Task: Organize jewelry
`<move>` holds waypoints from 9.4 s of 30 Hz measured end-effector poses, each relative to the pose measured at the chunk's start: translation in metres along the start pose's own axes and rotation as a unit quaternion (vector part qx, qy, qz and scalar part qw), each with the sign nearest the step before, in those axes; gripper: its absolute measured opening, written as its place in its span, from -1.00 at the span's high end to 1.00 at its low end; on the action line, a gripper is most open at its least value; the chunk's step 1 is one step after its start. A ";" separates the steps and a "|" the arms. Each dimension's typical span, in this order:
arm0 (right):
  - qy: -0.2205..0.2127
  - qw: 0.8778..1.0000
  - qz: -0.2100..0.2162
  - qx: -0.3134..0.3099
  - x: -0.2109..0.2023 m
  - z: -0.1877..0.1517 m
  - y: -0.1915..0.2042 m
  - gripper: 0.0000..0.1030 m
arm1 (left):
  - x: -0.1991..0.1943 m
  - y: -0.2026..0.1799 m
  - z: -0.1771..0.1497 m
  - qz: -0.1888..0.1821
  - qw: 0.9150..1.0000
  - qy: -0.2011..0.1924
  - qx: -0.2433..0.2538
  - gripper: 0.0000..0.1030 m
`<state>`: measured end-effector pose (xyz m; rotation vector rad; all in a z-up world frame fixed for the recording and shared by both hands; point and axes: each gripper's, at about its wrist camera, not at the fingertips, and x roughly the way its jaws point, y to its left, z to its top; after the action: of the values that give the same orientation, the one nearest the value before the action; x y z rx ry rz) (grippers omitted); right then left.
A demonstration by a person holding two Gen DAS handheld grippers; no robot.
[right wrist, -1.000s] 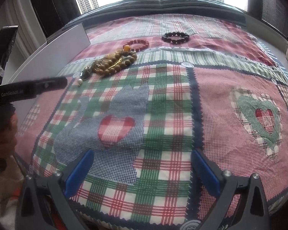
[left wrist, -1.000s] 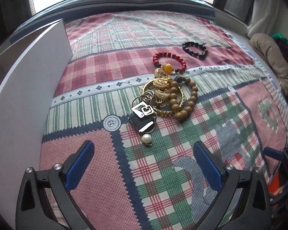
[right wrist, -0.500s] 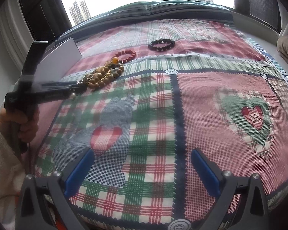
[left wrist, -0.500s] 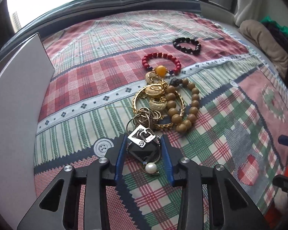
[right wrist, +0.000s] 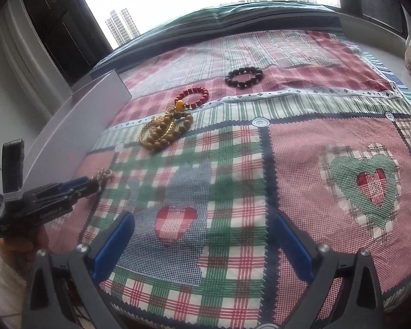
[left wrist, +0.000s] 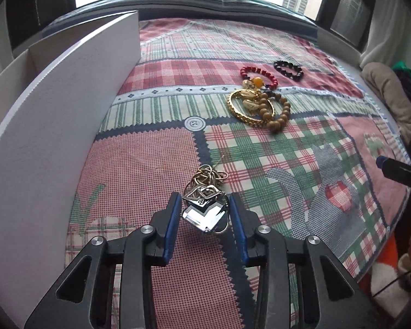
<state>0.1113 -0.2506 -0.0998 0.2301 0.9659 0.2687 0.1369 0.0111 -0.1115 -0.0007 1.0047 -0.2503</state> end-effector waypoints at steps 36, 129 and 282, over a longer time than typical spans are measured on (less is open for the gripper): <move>0.139 0.988 0.041 -0.052 0.130 0.162 0.078 0.86 | 0.000 0.007 -0.006 0.000 1.000 0.003 -0.029 -0.08; -0.026 0.985 -0.101 -0.138 -0.015 0.006 0.067 -0.30 | -0.066 -0.036 -0.017 0.006 0.999 -0.021 -0.049 -0.76; 0.019 0.994 0.021 -0.110 -0.003 -0.052 0.041 -0.20 | 0.019 -0.015 0.010 0.046 0.998 0.024 -0.046 0.03</move>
<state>0.0618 -0.2093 -0.1134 0.0433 0.9627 0.4157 0.1515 -0.0084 -0.1199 -0.0311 1.0603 -0.1200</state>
